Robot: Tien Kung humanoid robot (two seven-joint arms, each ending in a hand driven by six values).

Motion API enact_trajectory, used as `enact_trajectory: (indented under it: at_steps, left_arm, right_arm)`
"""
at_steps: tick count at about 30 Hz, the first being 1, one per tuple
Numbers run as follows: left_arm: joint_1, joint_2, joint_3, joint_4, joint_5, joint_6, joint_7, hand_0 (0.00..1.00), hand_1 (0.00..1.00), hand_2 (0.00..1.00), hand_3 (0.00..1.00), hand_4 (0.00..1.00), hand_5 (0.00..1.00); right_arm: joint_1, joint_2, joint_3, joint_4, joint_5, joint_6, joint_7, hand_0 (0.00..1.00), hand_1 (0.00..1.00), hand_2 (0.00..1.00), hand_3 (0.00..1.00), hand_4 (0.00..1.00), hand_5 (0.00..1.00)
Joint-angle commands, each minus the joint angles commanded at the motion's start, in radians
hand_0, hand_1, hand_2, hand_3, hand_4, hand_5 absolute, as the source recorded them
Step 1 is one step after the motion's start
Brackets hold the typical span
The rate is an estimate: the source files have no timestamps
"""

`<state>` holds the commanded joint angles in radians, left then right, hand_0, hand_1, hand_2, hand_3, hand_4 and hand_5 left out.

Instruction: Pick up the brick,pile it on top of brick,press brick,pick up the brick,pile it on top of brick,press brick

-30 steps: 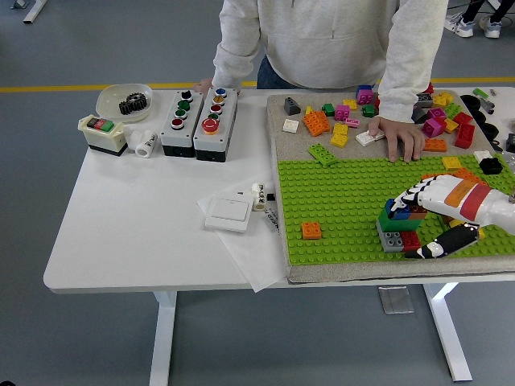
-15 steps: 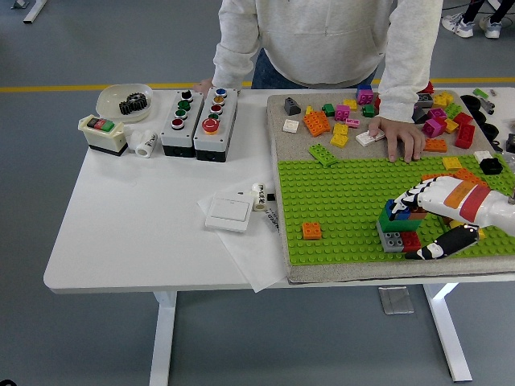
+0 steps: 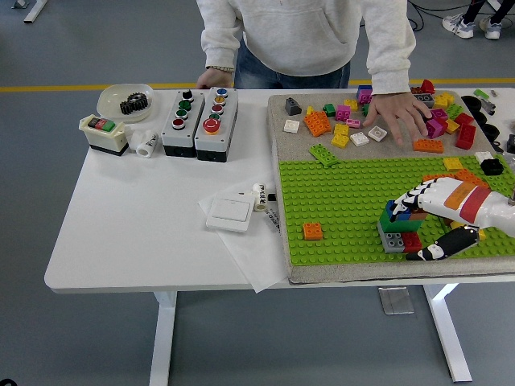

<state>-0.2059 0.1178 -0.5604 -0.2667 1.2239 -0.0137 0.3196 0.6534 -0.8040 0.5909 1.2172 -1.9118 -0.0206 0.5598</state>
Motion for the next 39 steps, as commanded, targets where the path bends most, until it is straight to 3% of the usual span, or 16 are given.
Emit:
enact_trajectory:
  at_steps: [25, 29, 32, 36, 37, 39]
  left_arm:
    - [0.006, 0.001, -0.002, 0.000, 0.001, -0.005, 0.001, 0.753, 0.741, 0.750, 0.594, 0.660, 0.590]
    - [0.011, 0.000, -0.004, 0.001, 0.003, -0.006, 0.001, 0.753, 0.741, 0.750, 0.594, 0.660, 0.590]
    - [0.015, 0.000, -0.005, 0.001, 0.004, -0.005, 0.001, 0.753, 0.740, 0.751, 0.594, 0.659, 0.590]
    - [0.019, 0.001, -0.007, 0.002, 0.007, -0.006, 0.000, 0.753, 0.740, 0.751, 0.594, 0.659, 0.590]
    - [0.021, 0.001, -0.007, 0.002, 0.007, -0.006, -0.001, 0.753, 0.741, 0.750, 0.594, 0.660, 0.590]
    - [0.023, 0.001, -0.007, 0.003, 0.007, -0.006, -0.002, 0.753, 0.741, 0.750, 0.594, 0.660, 0.590]
  right_arm:
    - [-0.018, -0.020, 0.110, 0.044, 0.044, 0.011, 0.014, 0.698, 0.687, 0.736, 0.679, 0.916, 0.600]
    - [-0.048, -0.005, 0.172, 0.005, 0.181, 0.039, 0.002, 0.698, 0.687, 0.736, 0.679, 0.916, 0.600]
    - [-0.068, 0.001, 0.217, -0.016, 0.305, 0.089, -0.034, 0.743, 0.726, 0.745, 0.715, 0.918, 0.606]
    - [-0.087, 0.005, 0.261, -0.024, 0.474, 0.156, -0.116, 0.743, 0.726, 0.745, 0.715, 0.918, 0.606]
    - [-0.093, 0.007, 0.276, -0.024, 0.513, 0.176, -0.144, 0.777, 0.760, 0.784, 0.812, 0.940, 0.630]
    - [-0.103, 0.011, 0.299, -0.024, 0.597, 0.208, -0.201, 0.777, 0.760, 0.784, 0.812, 0.940, 0.630]
